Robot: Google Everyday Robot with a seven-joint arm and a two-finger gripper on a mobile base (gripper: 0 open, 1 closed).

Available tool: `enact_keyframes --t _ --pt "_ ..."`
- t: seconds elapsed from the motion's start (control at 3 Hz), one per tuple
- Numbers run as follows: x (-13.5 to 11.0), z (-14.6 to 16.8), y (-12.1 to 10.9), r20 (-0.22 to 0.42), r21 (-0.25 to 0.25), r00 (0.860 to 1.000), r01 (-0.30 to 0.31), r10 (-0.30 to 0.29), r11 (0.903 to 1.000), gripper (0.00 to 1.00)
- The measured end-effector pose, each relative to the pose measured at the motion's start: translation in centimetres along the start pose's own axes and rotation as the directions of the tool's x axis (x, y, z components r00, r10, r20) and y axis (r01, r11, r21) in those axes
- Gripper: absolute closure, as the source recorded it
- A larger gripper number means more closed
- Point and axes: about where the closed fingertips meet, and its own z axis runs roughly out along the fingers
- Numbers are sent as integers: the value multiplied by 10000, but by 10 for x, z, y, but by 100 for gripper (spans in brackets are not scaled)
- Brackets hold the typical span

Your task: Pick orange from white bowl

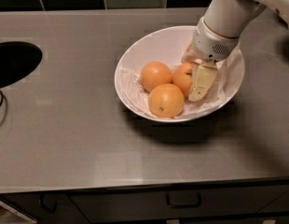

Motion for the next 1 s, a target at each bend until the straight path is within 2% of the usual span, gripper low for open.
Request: enact_keyframes --t 0.33,0.67,1.0 --pt "2 4 0 -51 78 9999 96 -95 9999 26" --pt "7 10 -2 -192 279 9997 139 -134 9995 34" --pt "10 14 -3 -365 399 9992 192 -177 9990 53"
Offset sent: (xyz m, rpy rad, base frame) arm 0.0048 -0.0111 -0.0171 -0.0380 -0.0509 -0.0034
